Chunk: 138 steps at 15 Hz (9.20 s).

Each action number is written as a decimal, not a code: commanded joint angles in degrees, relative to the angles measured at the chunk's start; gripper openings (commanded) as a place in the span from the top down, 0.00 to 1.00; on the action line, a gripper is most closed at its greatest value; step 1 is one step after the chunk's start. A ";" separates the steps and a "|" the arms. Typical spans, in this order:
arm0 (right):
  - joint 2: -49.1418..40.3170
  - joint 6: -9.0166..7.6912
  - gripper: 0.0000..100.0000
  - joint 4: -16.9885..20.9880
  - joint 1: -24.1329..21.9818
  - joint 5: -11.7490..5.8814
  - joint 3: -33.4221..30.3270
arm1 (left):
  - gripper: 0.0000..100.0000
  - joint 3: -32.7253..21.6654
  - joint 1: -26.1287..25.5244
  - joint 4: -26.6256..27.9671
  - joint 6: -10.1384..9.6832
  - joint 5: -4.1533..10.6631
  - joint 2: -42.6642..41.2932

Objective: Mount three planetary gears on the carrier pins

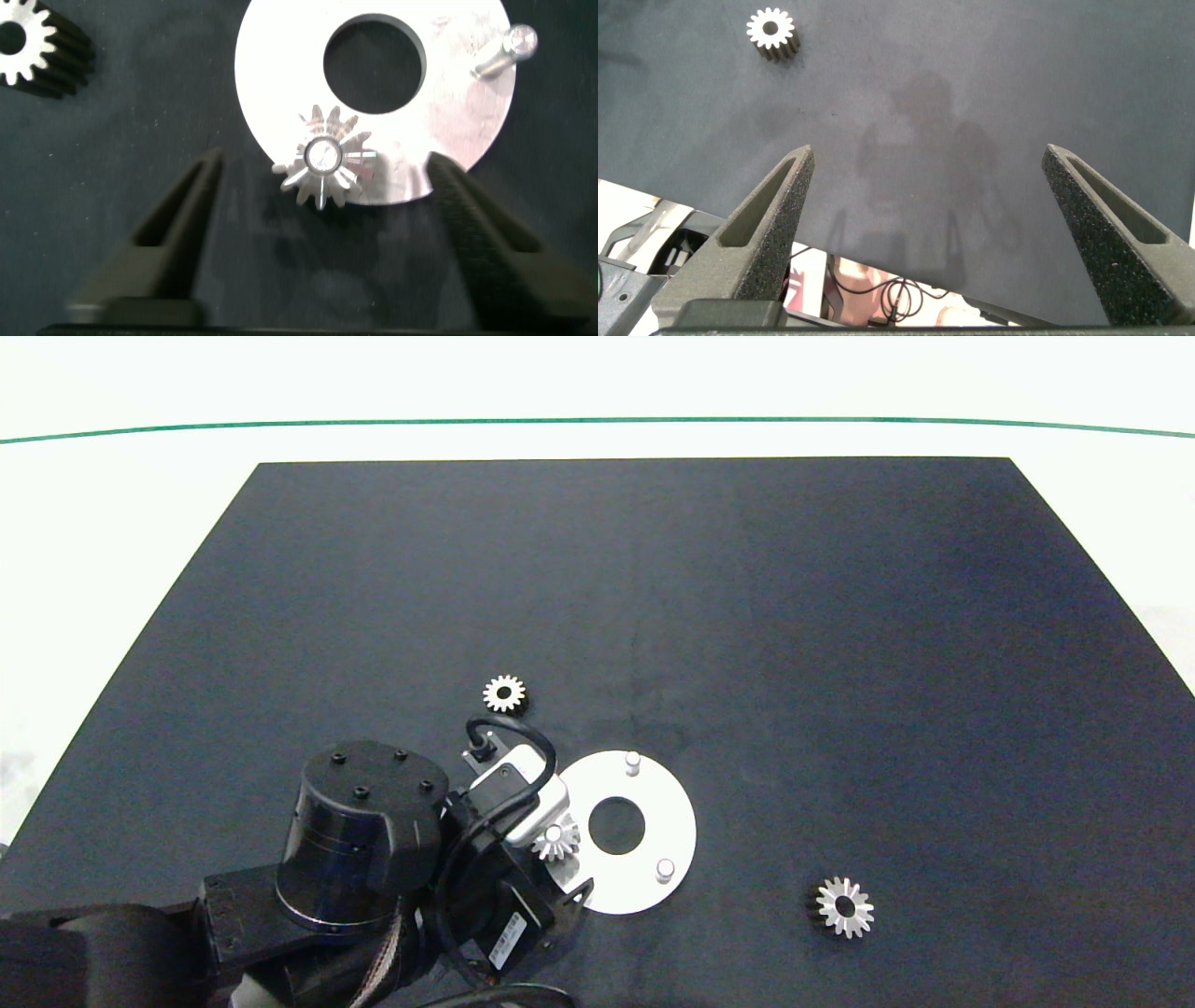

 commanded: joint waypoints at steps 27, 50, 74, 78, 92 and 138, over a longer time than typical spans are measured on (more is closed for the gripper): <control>-0.94 -0.18 0.00 -0.02 0.37 -0.05 0.86 | 0.00 -38.16 15.89 33.63 8.19 -1.61 10.96; -1.11 -0.18 0.00 -0.02 0.28 -0.22 0.95 | 0.28 -39.31 19.67 33.81 8.01 -6.54 12.28; -0.94 -0.18 0.00 -0.02 0.28 -0.22 0.95 | 0.78 -39.48 19.58 33.98 7.75 -7.06 13.07; -1.02 -0.18 0.00 -0.02 0.28 -0.22 0.95 | 0.85 -39.57 19.50 33.98 7.75 -7.06 13.07; -1.64 -0.18 0.00 -0.02 0.37 -0.14 0.86 | 1.00 -36.93 18.88 34.16 7.04 -7.06 9.03; -0.06 -0.18 0.00 -0.55 0.72 -0.22 -3.98 | 1.00 -45.55 -2.21 41.28 5.11 3.83 13.77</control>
